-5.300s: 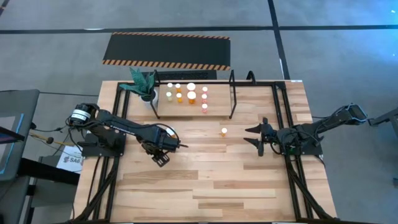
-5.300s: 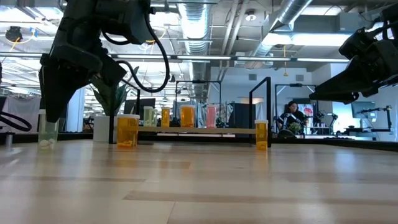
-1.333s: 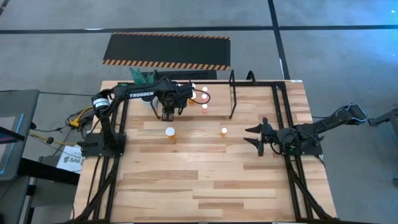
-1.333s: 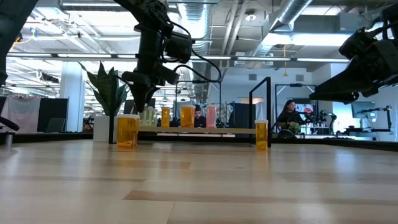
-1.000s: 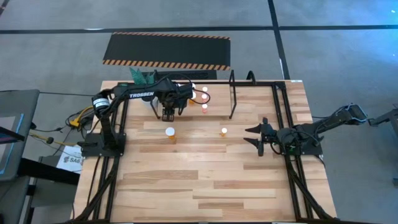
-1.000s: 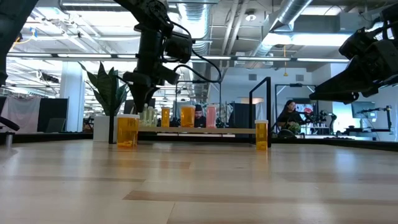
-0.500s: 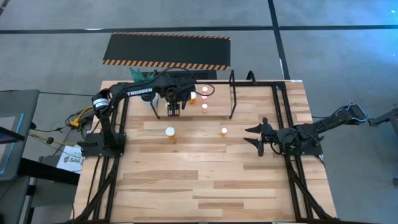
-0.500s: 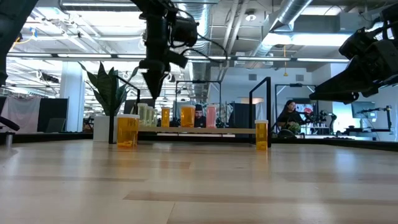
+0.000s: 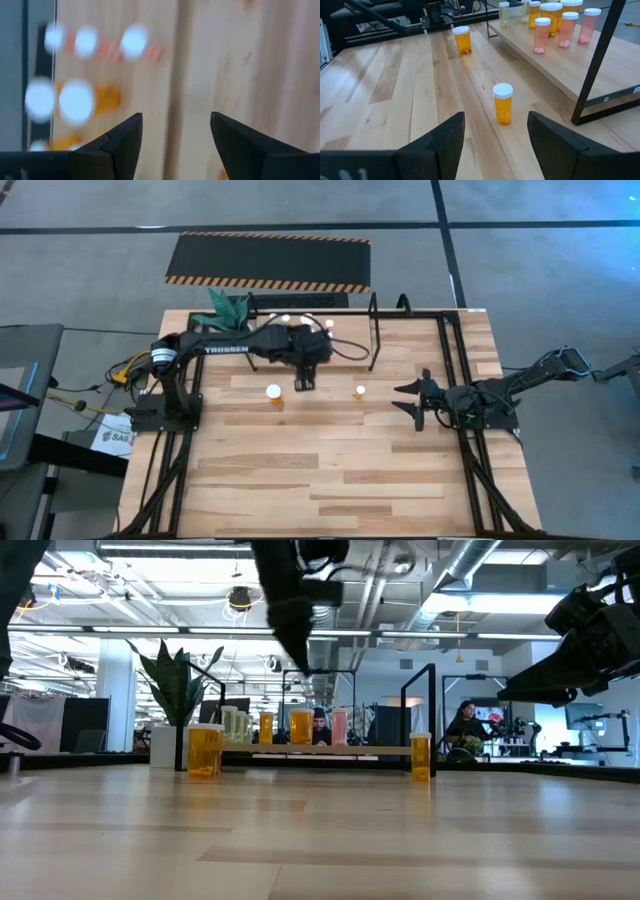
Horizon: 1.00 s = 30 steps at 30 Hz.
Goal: Pick and place medicine bottles onto shelf by color
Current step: Put the small orange pill bottle on the shelf aligned with the other small orange pill bottle
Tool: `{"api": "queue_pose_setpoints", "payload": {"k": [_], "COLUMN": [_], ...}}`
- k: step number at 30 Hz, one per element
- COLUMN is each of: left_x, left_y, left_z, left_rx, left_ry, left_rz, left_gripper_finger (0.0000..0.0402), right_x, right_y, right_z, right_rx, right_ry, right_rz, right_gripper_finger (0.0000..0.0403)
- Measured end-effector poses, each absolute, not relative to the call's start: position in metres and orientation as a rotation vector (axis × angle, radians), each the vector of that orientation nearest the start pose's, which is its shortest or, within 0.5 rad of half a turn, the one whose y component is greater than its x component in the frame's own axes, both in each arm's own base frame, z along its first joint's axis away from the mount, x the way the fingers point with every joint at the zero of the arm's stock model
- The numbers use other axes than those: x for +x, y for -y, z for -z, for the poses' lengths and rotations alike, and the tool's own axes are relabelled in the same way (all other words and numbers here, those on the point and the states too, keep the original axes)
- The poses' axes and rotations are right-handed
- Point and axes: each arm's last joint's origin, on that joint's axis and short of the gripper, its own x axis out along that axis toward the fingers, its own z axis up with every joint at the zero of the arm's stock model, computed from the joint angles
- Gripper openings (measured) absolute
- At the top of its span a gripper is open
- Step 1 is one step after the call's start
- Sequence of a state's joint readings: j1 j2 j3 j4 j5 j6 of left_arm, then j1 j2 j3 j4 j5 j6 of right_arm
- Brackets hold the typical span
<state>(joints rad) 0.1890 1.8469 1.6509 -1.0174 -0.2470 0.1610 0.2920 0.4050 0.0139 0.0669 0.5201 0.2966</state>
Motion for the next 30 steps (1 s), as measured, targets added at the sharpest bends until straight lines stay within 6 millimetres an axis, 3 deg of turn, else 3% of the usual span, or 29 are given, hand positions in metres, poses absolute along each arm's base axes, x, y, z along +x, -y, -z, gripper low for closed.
{"api": "queue_pose_setpoints", "payload": {"k": [7,13,21,30], "left_x": [0.402,0.422,0.44,0.457], "left_y": [-0.036,-0.014,-0.01,-0.012], "left_z": [-0.278,-0.255,-0.22,-0.181], "left_rx": [0.259,0.297,0.296,0.271], "left_ry": [-0.934,-0.674,-0.522,-0.477], "left_rz": [-0.136,-0.121,-0.119,-0.118], "left_gripper_finger": [0.0223,0.0223,0.0223,0.0223], "right_x": [0.114,0.114,0.114,0.114], "right_y": [-0.019,-0.019,-0.019,-0.019], "right_z": [-0.14,-0.14,-0.14,-0.14], "right_rx": [0.165,0.165,0.163,0.164], "right_ry": [-0.262,-0.262,-0.266,-0.263], "right_rz": [0.268,0.268,0.268,0.268], "right_gripper_finger": [0.024,0.024,0.024,0.024]}}
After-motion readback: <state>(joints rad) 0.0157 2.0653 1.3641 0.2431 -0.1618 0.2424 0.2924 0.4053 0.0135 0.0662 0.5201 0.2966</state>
